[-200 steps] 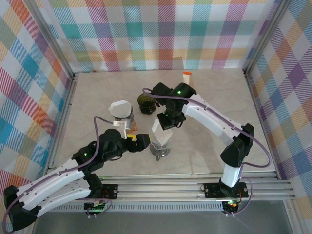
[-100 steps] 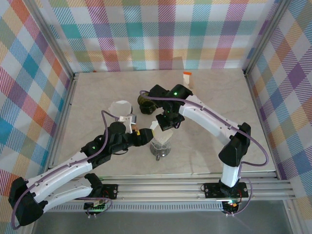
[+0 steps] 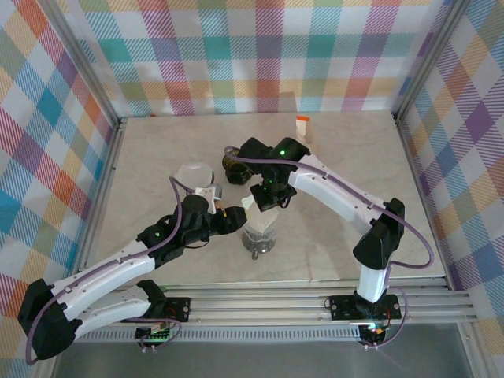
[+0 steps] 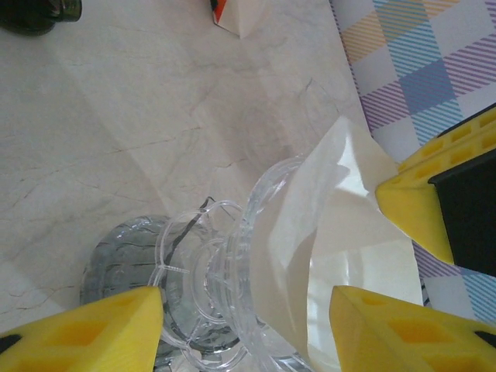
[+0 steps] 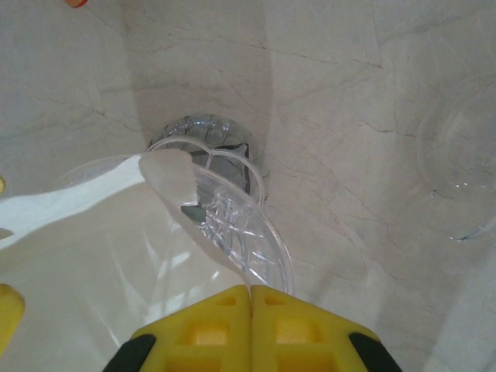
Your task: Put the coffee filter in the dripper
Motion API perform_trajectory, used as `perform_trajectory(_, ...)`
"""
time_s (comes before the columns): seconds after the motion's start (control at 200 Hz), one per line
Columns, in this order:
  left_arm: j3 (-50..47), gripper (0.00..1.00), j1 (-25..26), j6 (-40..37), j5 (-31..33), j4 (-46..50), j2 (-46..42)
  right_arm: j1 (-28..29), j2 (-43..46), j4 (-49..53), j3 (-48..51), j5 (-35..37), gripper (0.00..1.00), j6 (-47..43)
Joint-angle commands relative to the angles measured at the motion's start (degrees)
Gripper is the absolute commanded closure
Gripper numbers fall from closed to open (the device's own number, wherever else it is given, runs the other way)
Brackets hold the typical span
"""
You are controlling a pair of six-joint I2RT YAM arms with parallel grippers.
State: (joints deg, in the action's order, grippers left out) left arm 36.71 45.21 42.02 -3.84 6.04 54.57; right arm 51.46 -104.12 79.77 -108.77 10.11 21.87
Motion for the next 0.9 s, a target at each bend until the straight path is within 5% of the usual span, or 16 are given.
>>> perform_trajectory(0.0,1.62,0.41,-0.71,0.25,-0.43,0.57,0.06,0.40,2.51,-0.78,0.64,1.12,0.84,0.76)
perform_trajectory(0.225,1.66,0.41,-0.70,0.33,-0.84,0.48,0.17,0.65,8.50,-5.81,5.46,3.17,0.52,0.87)
perform_trajectory(0.385,1.60,0.41,-0.69,0.41,-1.17,0.42,0.54,0.96,12.17,-9.73,11.48,2.20,0.40,0.39)
perform_trajectory(0.895,0.69,0.40,-0.66,0.73,-1.37,0.22,1.01,1.24,18.77,-21.87,27.32,0.84,0.36,2.53)
